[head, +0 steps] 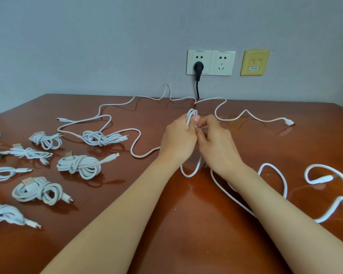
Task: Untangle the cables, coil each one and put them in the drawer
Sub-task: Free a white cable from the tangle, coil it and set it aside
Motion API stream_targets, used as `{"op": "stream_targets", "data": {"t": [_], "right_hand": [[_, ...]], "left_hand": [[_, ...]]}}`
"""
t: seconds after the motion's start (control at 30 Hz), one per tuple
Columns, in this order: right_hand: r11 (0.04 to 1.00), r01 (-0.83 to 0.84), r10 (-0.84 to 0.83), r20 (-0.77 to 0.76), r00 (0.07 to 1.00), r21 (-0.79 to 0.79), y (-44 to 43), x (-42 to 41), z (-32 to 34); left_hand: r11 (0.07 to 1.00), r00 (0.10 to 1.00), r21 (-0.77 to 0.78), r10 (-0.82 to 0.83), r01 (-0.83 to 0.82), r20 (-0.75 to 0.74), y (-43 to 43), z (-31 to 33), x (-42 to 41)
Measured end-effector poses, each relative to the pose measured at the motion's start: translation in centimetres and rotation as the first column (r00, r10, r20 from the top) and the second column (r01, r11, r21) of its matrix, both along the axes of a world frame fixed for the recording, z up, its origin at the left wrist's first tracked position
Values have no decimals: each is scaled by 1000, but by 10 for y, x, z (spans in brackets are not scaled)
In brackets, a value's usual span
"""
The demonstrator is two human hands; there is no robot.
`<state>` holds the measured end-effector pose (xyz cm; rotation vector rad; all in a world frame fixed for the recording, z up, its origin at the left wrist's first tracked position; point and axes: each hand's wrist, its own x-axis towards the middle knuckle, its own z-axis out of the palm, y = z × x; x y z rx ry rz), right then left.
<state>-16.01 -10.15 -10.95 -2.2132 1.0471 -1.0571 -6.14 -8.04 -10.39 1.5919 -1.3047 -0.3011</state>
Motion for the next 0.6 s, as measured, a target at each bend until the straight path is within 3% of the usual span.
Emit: {"op": "stream_targets", "data": {"t": [0.1, 0.2, 0.3, 0.47, 0.6], "right_hand": [[999, 34, -36, 47, 998, 35, 1, 3, 2], [990, 91, -103, 109, 989, 106, -2, 1, 4], [989, 60, -61, 3, 998, 135, -5, -2, 0], [998, 53, -49, -185, 981, 18, -3, -3, 0], [995, 42, -70, -338, 938, -89, 1, -3, -1]], "left_hand": [[998, 998, -3, 60, -60, 19, 0, 0, 0], [990, 987, -4, 142, -142, -76, -2, 1, 13], [982, 972, 10, 189, -189, -143, -5, -2, 30], [985, 954, 65, 168, -157, -249, -7, -6, 35], [995, 861, 101, 70, -22, -503, -6, -9, 33]]}}
